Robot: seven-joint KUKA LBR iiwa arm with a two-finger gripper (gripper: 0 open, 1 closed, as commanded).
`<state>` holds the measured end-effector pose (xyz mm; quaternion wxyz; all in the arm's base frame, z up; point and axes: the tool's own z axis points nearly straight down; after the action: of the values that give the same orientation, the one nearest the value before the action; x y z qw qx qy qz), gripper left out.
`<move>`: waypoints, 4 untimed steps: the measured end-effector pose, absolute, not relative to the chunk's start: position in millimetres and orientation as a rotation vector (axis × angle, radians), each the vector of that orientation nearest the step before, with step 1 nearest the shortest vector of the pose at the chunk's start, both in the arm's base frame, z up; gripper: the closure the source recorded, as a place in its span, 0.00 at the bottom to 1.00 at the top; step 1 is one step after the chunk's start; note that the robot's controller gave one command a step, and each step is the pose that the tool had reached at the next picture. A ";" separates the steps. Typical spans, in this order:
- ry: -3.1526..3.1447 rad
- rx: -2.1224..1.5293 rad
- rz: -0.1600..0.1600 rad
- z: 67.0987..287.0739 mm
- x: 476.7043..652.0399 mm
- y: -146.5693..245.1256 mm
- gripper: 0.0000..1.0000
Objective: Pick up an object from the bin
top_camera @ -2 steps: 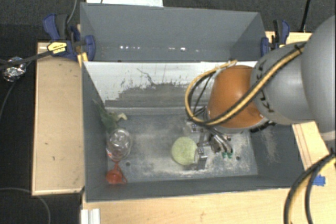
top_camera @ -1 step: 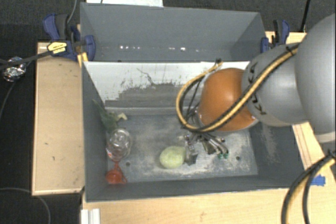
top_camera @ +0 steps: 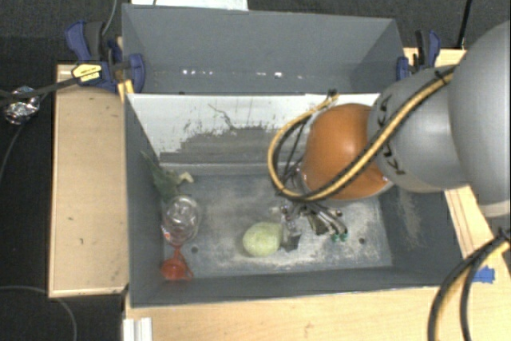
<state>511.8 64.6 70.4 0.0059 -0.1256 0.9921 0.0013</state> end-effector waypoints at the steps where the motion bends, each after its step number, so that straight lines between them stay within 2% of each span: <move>1: 3.115 -0.394 0.004 110.1 504.3 68.0 1.00; 2: 3.098 -0.462 0.005 170.6 505.3 55.4 1.00; 3: 3.094 -0.467 0.002 185.6 506.3 51.2 1.00; 4: 3.065 -0.533 0.002 192.2 504.3 76.6 1.00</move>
Offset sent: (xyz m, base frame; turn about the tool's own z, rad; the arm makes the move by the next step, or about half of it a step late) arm -0.0066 -0.0139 0.1103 -0.0523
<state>504.3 76.6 192.2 0.0153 -0.1713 0.9851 0.0007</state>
